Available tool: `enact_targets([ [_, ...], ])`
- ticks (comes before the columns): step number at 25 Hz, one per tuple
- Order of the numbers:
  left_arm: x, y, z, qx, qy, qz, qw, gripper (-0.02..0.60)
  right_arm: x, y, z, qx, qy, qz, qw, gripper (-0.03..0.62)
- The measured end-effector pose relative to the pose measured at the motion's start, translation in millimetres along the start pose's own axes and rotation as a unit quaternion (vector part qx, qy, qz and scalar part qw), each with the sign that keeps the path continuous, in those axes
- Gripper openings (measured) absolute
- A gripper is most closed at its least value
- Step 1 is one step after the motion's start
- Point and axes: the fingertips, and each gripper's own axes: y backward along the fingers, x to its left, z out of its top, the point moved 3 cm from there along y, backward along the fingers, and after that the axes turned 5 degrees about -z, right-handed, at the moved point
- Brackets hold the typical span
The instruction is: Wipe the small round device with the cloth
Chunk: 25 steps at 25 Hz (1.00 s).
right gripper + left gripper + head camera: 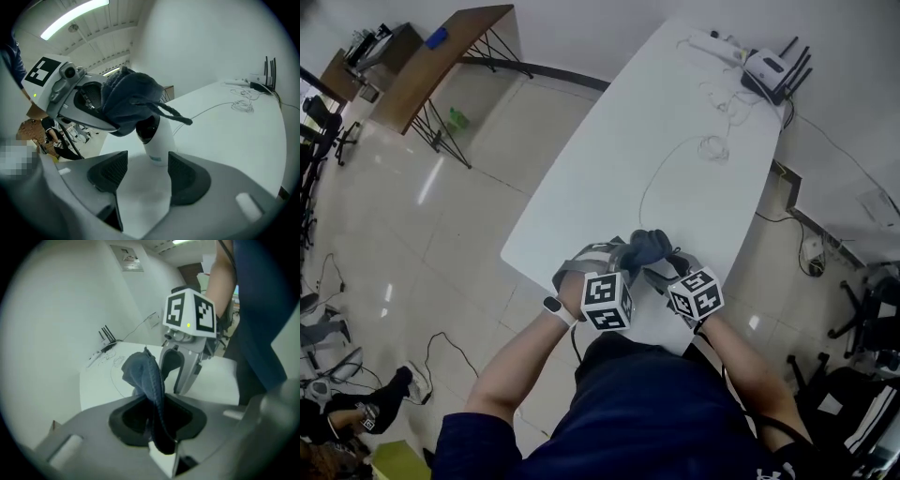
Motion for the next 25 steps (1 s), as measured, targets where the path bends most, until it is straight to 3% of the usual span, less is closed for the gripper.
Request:
enact_targets([
  [3,-8.0,1.5,3.6,-0.044,0.087,-0.02,0.9951,0.089,0.7,1.7,-1.7,0.002,-0.003,0.0,1.0,0.276],
  [5,-2.0,7.1,2.8,-0.081,0.167,-0.013,0.9825,0.089,2.5,3.2,-2.8,0.002,-0.005,0.002,1.0,0.276],
  [6,4.2,11.7,0.5,-0.102,0.214,-0.002,0.9714,0.089,3.1,4.1,-3.4,0.002,-0.005,0.002,1.0,0.276],
  [7,12.0,17.3,-3.9,-0.123,0.269,0.015,0.9552,0.089,3.2,5.0,-3.9,0.001,-0.006,0.003,1.0,0.276],
  [8,20.4,23.1,-10.6,-0.145,0.329,0.033,0.9324,0.089,2.8,5.8,-4.2,0.001,-0.006,0.003,1.0,0.276],
  [9,27.9,28.7,-18.5,-0.167,0.394,0.05,0.9022,0.089,2.0,6.5,-4.4,0.0,-0.007,0.003,1.0,0.276],
  [12,35.8,40.6,-28.4,-0.248,0.559,0.059,0.7892,0.089,-3.1,9.1,-5.6,-0.001,-0.014,0.004,1.0,0.273],
  [13,34.7,41.3,-24.4,-0.28,0.586,0.053,0.7582,0.089,-6.1,10.1,-6.0,-0.001,-0.016,0.004,1.0,0.272],
  [14,32.8,40.6,-18.0,-0.308,0.601,0.049,0.7362,0.089,-9.5,11.1,-6.5,-0.001,-0.018,0.005,1.0,0.27],
  [15,30.4,38.8,-11.2,-0.327,0.605,0.049,0.7238,0.089,-12.4,12.1,-7.0,-0.001,-0.019,0.006,1.0,0.268],
  [18,24.7,28.5,-2.0,-0.341,0.61,0.069,0.7117,0.089,-14.6,15.0,-9.2,-0.001,-0.025,0.008,1.0,0.261],
  [19,25.2,24.1,-2.8,-0.343,0.618,0.077,0.7037,0.089,-14.7,16.0,-9.9,-0.001,-0.025,0.01,1.0,0.259],
  [21,28.0,15.6,-7.9,-0.349,0.64,0.087,0.6786,0.089,-15.7,18.0,-11.1,0.0,-0.022,0.015,1.0,0.256],
  [25,23.1,5.0,-39.7,-0.347,0.694,0.118,0.6194,0.089,-17.0,20.7,-15.2,0.003,-0.02,0.023,1.0,0.253],
])
